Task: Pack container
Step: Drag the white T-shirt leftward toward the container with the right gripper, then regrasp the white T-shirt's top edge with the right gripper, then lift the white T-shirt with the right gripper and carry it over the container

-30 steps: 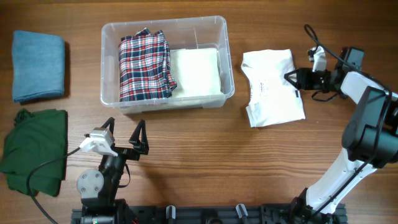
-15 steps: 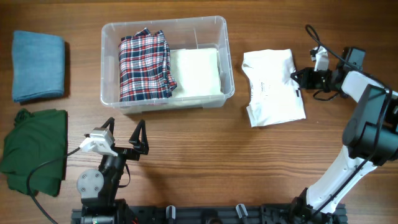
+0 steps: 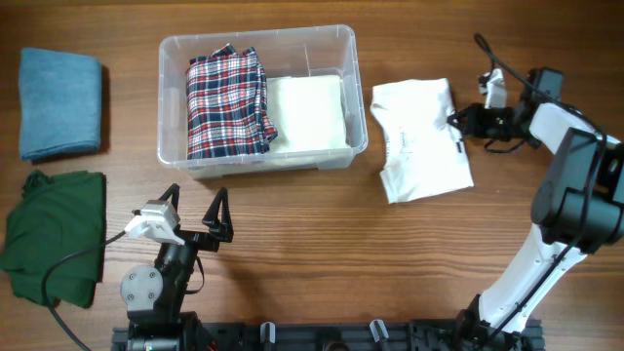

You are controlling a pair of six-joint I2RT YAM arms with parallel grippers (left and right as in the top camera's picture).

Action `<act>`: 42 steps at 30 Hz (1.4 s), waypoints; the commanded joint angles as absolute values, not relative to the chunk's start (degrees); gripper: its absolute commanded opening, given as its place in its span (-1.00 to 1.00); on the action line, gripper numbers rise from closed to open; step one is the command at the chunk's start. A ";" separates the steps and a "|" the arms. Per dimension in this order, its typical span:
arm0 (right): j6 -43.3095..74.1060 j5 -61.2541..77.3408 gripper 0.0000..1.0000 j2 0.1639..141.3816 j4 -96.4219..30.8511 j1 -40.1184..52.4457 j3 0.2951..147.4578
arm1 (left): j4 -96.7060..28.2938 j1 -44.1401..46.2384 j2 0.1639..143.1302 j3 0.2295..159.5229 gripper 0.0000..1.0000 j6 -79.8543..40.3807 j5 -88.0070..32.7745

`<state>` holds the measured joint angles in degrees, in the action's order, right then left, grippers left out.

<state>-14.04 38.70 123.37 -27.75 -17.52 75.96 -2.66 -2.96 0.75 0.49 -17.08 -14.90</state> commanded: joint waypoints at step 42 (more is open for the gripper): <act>-11.27 16.29 -0.92 106.45 -71.66 -0.97 117.93 | -3.01 -2.68 0.51 0.34 0.99 -16.97 -14.74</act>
<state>-12.97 17.08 108.09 -71.22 -2.28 112.97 -2.66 -2.96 0.78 0.49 -17.06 -14.90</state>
